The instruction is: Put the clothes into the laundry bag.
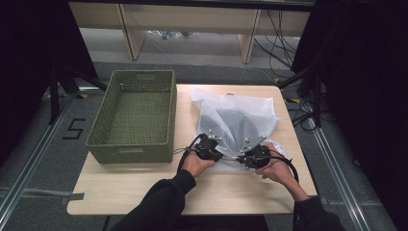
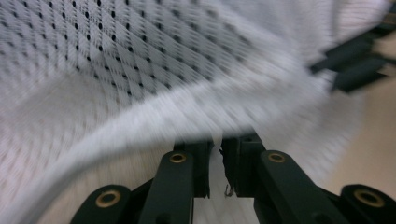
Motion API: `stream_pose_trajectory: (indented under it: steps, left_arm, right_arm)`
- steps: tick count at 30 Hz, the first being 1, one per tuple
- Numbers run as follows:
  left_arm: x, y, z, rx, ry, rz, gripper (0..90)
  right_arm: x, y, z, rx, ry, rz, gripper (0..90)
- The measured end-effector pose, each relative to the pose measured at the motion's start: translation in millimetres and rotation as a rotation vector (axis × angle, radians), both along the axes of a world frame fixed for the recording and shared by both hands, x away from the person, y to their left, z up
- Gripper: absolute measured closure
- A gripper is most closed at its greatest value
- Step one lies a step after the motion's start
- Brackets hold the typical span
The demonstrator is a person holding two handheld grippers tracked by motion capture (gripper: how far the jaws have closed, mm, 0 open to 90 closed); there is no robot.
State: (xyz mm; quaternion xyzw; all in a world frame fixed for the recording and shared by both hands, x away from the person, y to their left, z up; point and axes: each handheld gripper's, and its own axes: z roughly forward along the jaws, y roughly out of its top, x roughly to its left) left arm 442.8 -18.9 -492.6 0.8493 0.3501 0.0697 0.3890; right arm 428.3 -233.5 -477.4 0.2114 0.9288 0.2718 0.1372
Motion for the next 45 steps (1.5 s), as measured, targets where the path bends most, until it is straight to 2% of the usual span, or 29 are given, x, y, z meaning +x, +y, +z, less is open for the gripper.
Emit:
stream_pose_trajectory:
  steps: [2, 3, 4, 5, 6, 7, 9, 12, 13, 14, 17, 18, 20, 22, 23, 25, 26, 28, 29, 30, 33, 35, 38, 39, 40, 41, 44, 45]
  left_arm:
    - [-11.8, 8.8, 9.1, 0.006, -0.010, -0.033, 77.2]
    - [-17.2, 13.7, 12.8, 0.010, -0.016, -0.045, 76.2]
    - [-22.3, 18.3, 15.5, 0.005, -0.016, -0.056, 75.2]
    - [-26.3, 22.7, 17.0, 0.001, -0.016, -0.060, 74.1]
    - [-26.3, 22.7, 17.0, 0.001, -0.016, -0.060, 73.2]
    - [-33.6, 30.0, 17.8, -0.008, -0.013, -0.061, 72.3]
    - [-38.4, 35.7, 18.3, -0.003, -0.008, -0.072, 70.9]
    - [-42.7, 40.7, 19.3, -0.008, -0.005, -0.068, 70.2]
    - [-43.2, 44.9, 20.3, -0.006, -0.009, -0.072, 69.9]
    - [-43.9, 46.1, 20.5, -0.016, -0.010, -0.057, 70.0]
    - [-43.8, 48.9, 20.6, -0.024, -0.006, -0.061, 70.0]
    - [-44.5, 49.7, 20.0, -0.026, 0.002, -0.062, 69.9]
    - [-46.7, 49.4, 18.1, -0.018, 0.004, -0.061, 69.3]
    - [-48.5, 49.7, 18.2, -0.017, 0.005, -0.079, 68.4]
    - [-49.5, 49.6, 18.1, -0.025, 0.010, -0.081, 67.7]
    - [-51.4, 50.7, 19.5, -0.012, -0.002, -0.082, 65.5]
    - [-51.8, 51.6, 19.9, -0.008, -0.007, -0.084, 64.4]
    - [-53.0, 53.7, 20.8, -0.012, -0.013, -0.096, 60.8]
    - [-54.3, 54.2, 21.0, -0.017, -0.014, -0.088, 58.6]
    - [-54.9, 55.8, 21.7, -0.011, -0.016, -0.095, 55.9]
    - [-59.7, 59.2, 23.0, -0.029, -0.021, -0.091, 51.9]
    - [-63.0, 62.4, 24.4, -0.026, -0.031, -0.093, 51.6]
    - [-67.3, 66.9, 24.4, -0.003, -0.064, -0.085, 47.9]
    - [-68.2, 68.7, 24.3, -0.010, -0.064, -0.097, 46.1]
    - [-68.2, 68.7, 24.3, -0.010, -0.064, -0.097, 44.3]
    - [-71.3, 71.8, 23.9, -0.018, -0.070, -0.079, 41.5]
    - [-72.7, 78.1, 22.8, -0.015, -0.083, -0.077, 36.9]
    - [-73.7, 79.2, 21.7, -0.022, -0.076, -0.070, 35.5]
  right_arm:
    - [-2.4, 1.4, 0.8, 0.001, -0.006, -0.019, 80.7]
    - [-4.2, 2.4, 2.8, 0.009, -0.029, -0.042, 78.4]
    - [-5.5, 3.4, 5.6, 0.021, -0.058, -0.033, 77.4]
    - [-6.5, 5.0, 7.2, 0.038, -0.108, -0.014, 75.7]
    - [-6.5, 5.0, 7.2, 0.038, -0.108, -0.014, 75.7]
    - [-8.7, 10.4, 11.5, 0.058, -0.148, -0.021, 76.6]
    - [-7.8, 14.3, 12.1, 0.054, -0.165, -0.018, 83.6]
    - [-5.3, 18.1, 9.2, 0.025, -0.164, -0.004, 90.0]
    - [-5.0, 22.6, 4.1, -0.013, -0.124, 0.017, 90.0]
    - [-4.8, 24.1, 2.2, -0.020, -0.111, 0.021, 90.0]
    - [-4.5, 28.0, -3.1, -0.042, -0.095, 0.021, 90.0]
    - [-3.1, 30.7, -10.5, -0.076, -0.100, 0.043, 90.0]
    - [-2.8, 31.6, -16.6, -0.093, -0.086, 0.039, 90.0]
    - [-1.4, 29.5, -16.1, -0.086, -0.087, 0.039, 90.0]
    - [-0.3, 28.0, -15.0, -0.077, -0.085, 0.035, 90.0]
    - [-0.9, 25.6, -13.7, -0.042, -0.066, 0.006, 87.6]
    - [-1.7, 23.8, -10.0, -0.034, -0.038, -0.007, 85.6]
    - [-2.9, 19.8, -4.2, 0.010, -0.068, -0.032, 81.0]
    - [-1.9, 16.0, -2.1, 0.031, -0.092, -0.024, 78.6]
    - [-1.4, 12.2, 0.8, 0.062, -0.091, -0.042, 76.7]
    - [-0.6, -1.8, 8.8, 0.130, -0.106, -0.092, 68.7]
    - [0.1, -8.3, 13.2, 0.172, -0.103, -0.099, 65.9]
    - [-1.2, -15.6, 19.8, 0.228, -0.101, -0.151, 56.8]
    - [-1.6, -17.2, 21.5, 0.249, -0.098, -0.167, 54.7]
    - [-1.6, -19.7, 23.4, 0.261, -0.123, -0.180, 52.3]
    - [-2.0, -21.5, 24.3, 0.290, -0.107, -0.198, 49.4]
    - [-3.0, -25.2, 25.9, 0.311, -0.096, -0.224, 45.6]
    - [-4.1, -26.4, 26.7, 0.320, -0.086, -0.238, 45.0]
